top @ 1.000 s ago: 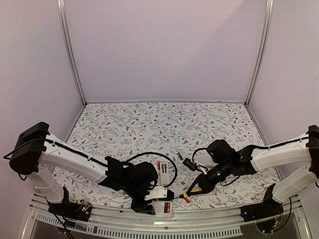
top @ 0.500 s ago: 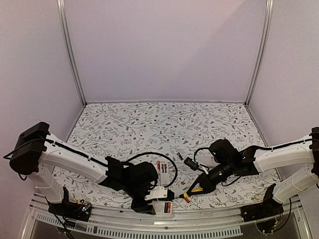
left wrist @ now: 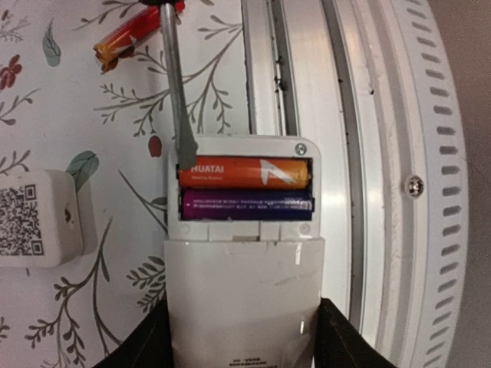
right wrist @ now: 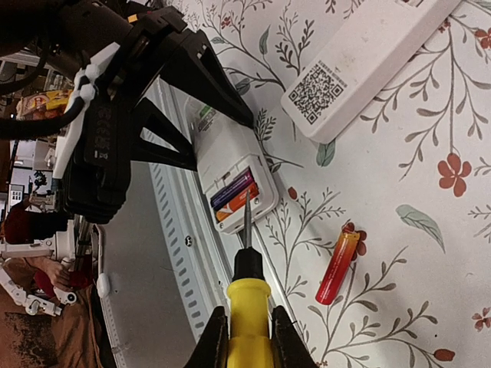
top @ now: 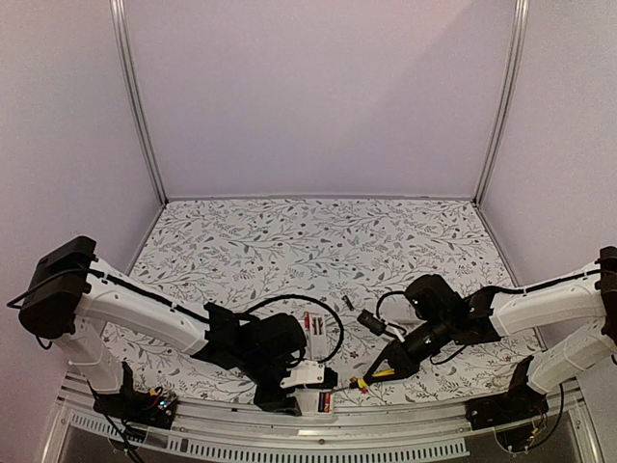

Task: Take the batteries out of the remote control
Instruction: Remove the battery from the remote control without the battery cover.

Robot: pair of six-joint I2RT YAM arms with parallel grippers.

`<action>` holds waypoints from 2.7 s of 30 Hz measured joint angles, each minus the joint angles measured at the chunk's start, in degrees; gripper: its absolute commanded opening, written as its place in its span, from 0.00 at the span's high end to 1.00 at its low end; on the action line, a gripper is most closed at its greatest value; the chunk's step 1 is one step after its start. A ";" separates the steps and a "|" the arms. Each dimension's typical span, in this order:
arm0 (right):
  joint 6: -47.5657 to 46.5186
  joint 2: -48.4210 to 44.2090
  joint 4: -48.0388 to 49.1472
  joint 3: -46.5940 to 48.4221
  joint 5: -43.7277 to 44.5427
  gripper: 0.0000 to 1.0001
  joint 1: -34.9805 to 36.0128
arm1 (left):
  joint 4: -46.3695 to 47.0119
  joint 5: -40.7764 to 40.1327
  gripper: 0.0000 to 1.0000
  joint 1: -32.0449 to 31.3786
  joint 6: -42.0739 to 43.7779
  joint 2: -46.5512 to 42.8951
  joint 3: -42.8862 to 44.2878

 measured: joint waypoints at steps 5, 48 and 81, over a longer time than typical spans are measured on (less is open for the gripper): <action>0.28 0.42 0.96 -0.15 0.15 1.00 0.00 | 0.02 0.00 0.68 0.00 0.00 0.07 0.02; 1.33 0.11 4.00 -1.81 2.27 1.00 0.02 | 0.09 -0.02 0.70 0.00 0.02 0.42 0.39; 3.04 -3.48 3.54 -2.89 3.61 1.00 0.02 | 0.07 0.00 0.72 0.00 0.22 0.79 0.79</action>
